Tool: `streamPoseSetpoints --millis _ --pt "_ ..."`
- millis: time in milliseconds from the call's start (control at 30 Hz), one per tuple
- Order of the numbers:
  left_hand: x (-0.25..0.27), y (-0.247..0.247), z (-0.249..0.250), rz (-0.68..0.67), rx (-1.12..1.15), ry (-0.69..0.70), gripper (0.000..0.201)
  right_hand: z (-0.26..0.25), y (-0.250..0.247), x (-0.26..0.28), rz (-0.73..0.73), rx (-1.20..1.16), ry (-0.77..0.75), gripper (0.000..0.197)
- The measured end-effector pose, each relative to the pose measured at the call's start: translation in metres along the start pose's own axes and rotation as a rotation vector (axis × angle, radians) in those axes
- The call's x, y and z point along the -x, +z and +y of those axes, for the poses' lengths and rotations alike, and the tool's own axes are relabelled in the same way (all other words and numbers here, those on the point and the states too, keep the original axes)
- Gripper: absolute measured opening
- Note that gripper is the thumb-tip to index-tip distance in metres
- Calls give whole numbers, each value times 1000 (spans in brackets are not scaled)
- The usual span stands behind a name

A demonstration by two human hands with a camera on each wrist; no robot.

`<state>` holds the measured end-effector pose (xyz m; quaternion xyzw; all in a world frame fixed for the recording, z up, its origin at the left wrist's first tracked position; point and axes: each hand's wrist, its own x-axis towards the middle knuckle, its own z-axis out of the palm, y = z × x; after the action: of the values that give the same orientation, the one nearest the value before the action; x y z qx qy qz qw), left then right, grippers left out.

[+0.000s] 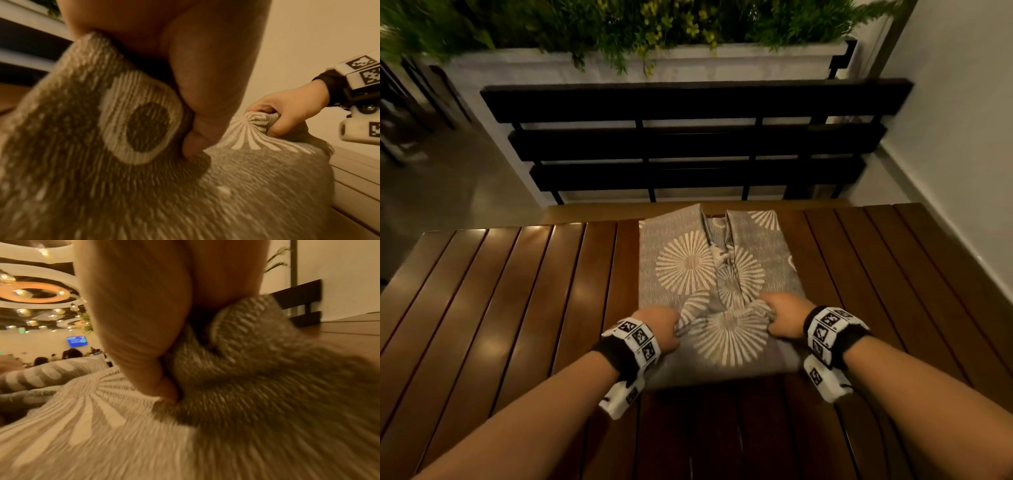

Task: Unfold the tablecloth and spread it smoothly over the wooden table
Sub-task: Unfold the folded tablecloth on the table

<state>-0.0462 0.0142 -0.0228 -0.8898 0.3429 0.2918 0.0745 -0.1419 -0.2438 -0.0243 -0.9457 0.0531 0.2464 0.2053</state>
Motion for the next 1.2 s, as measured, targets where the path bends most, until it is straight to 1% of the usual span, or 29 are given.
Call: streamPoseSetpoints --millis 67,133,167,200,267,300,367,400,433,500,567,667,800,867,933,967,1033,1133,1200 --pt "-1 -10 -3 79 -4 -2 20 0 -7 -3 122 -59 -25 20" --pt "-2 -19 -5 171 -17 5 11 -4 -15 -5 239 -52 -28 20" --pt "-3 -23 -6 228 -26 7 8 -5 -18 -7 293 -48 -23 24" --pt "-3 -25 -7 282 -37 6 7 -6 -20 -9 330 -60 -11 32" --pt "-4 -26 -11 337 -42 5 14 -3 -23 -13 330 -134 35 53" --pt "-6 -23 -13 328 -41 10 22 0 -24 -14 300 -172 61 61" --pt "-11 -13 -18 238 -43 24 40 5 -22 -17 205 -179 118 68" --pt "-12 -8 -19 189 -33 19 46 6 -20 -17 157 -162 149 67" --pt "-13 -4 -19 164 0 8 46 6 -17 -18 131 -145 172 65" --pt "-16 -3 -21 170 99 -9 37 6 -12 -20 130 -131 185 61" --pt "-18 -6 -21 155 147 -3 28 3 -10 -22 127 -98 182 58" --pt "-19 -11 -20 130 137 -9 20 -2 -11 -23 114 -57 186 51" --pt "-14 -11 -11 135 86 -52 23 -10 -9 -14 101 37 203 29" --pt "-10 -8 -8 199 58 -86 23 -11 -7 -8 111 64 203 31" --pt "-2 -6 -4 267 37 -104 22 -9 -7 -2 127 61 178 39" --pt "3 -6 -2 284 38 -106 21 -8 -9 2 136 53 164 40" --pt "13 -7 1 299 49 -105 20 -8 -15 12 147 18 124 36" --pt "32 -9 5 287 81 -103 19 -4 -22 35 153 -8 38 24" --pt "48 -5 10 280 64 -92 20 -1 -20 51 128 -8 0 26"
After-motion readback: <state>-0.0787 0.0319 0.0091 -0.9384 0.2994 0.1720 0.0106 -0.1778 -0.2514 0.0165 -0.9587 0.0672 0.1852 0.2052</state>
